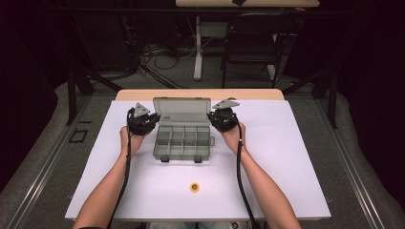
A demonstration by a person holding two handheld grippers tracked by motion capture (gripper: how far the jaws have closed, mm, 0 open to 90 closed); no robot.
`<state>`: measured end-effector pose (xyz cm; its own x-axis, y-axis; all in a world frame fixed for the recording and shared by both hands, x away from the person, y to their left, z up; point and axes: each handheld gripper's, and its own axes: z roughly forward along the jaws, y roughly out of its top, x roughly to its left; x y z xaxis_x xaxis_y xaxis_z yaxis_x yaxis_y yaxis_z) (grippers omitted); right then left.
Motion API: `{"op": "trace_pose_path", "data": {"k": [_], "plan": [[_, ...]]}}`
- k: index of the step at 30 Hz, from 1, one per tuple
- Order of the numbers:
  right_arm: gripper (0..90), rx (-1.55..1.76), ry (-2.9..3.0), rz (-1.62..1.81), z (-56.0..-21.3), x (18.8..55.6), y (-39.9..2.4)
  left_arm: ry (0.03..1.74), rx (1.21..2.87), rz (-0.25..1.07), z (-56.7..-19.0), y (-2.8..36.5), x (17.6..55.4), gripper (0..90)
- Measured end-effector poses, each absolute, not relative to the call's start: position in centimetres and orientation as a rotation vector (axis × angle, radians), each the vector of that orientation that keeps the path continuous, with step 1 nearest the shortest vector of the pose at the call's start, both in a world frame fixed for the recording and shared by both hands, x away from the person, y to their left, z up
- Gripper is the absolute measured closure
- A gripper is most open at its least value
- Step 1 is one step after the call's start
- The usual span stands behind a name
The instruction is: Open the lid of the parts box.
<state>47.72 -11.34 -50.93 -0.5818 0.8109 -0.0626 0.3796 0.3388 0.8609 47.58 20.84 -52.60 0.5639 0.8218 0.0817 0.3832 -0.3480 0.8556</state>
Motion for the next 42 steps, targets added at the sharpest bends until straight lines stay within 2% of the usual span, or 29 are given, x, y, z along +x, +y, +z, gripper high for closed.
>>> {"op": "trace_pose_path", "data": {"k": [42], "plan": [[78.2, 1.096, 2.168, 1.059, -53.2, 48.9, -10.6, 1.014, 2.025, 0.686, -54.2, 20.0, 48.6, 78.4]]}}
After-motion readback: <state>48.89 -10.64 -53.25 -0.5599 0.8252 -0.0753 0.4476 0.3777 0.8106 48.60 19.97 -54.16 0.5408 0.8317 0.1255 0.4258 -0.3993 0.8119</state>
